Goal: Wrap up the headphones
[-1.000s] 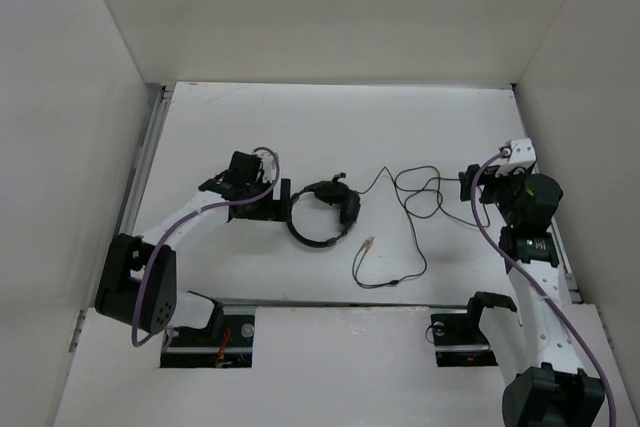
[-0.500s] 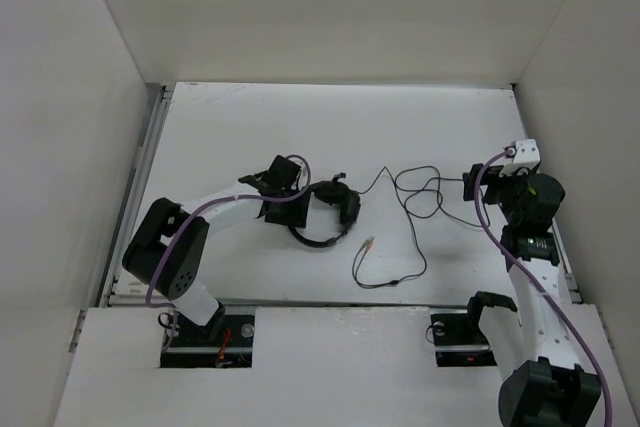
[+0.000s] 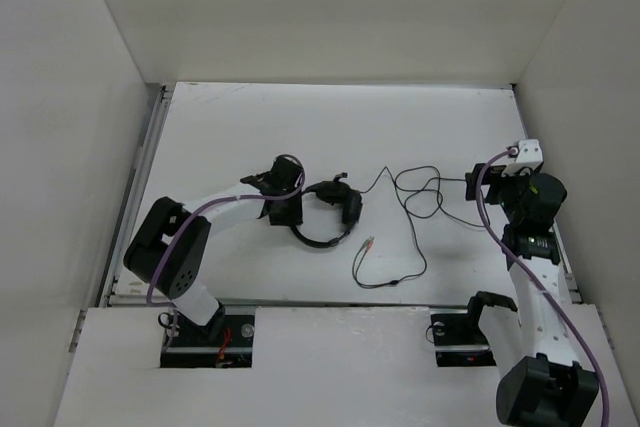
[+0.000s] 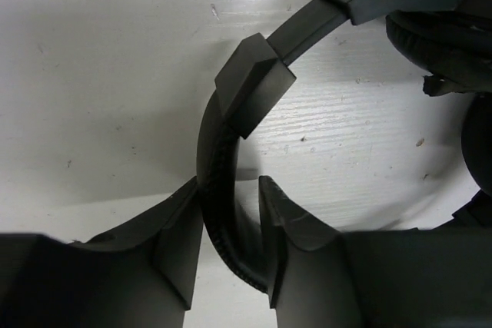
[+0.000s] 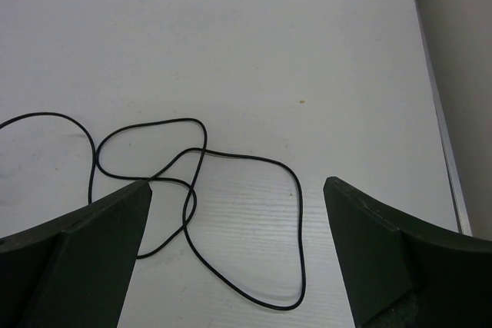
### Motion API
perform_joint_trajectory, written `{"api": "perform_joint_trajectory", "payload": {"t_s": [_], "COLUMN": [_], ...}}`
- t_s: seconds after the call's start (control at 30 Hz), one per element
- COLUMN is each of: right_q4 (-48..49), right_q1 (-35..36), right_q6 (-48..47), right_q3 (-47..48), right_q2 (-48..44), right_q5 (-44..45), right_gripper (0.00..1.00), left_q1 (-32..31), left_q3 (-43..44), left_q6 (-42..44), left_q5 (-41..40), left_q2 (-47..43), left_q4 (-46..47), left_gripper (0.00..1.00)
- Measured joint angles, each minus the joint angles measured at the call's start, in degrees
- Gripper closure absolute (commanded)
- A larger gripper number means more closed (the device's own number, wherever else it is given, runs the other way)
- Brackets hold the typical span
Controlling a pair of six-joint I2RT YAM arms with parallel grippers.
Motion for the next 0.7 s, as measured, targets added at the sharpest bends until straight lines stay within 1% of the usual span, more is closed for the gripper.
{"api": "perform_joint_trajectory", "payload": {"t_s": [0.03, 0.13, 0.23, 0.3, 0.37, 0.47, 0.6, 0.7], "right_q4": [0.0, 0.0, 0.0, 0.0, -0.02, 0.0, -0.02, -0.15], "right_q1": [-0.33, -1.44, -2.25, -2.56, -2.56, -2.56, -1.95, 1.16], "right_q6": [0.04, 0.42, 0.61, 0.63, 0.63, 0.61, 0.33, -1.31], "right_q3": [0.0, 0.0, 0.0, 0.0, 0.0, 0.0, 0.15, 1.77], "right_q2": [0.0, -0.02, -0.24, -0.35, -0.48, -0.59, -0.37, 1.4], "right_q5": [-0.02, -0.02, -0.02, -0.02, -0.02, -0.04, -0.02, -0.02], "right_gripper": [0.0, 0.0, 0.0, 0.0, 0.0, 0.0, 0.0, 0.0], "left_q1": [-0.07, -0.37, -0.33, 0.09, 0.96, 2.91, 5.31, 5.97], "left_q3": [0.02, 0.02, 0.02, 0.04, 0.46, 2.56, 7.82, 13.77], "left_q6": [-0.61, -2.03, -2.45, -2.25, -2.25, 0.0, 4.85, 9.99], "left_q5": [-0.04, -0.09, -0.02, 0.28, 0.76, 0.13, -2.93, -5.33], "left_q2": [0.07, 0.26, 0.33, 0.35, 0.61, 2.01, 3.61, 3.58], "left_q4": [-0.07, -0.2, -0.17, -0.15, -0.31, -1.38, -3.06, -4.22], "left_gripper": [0.75, 0.9, 0.97, 1.0, 1.0, 1.0, 1.0, 1.0]}}
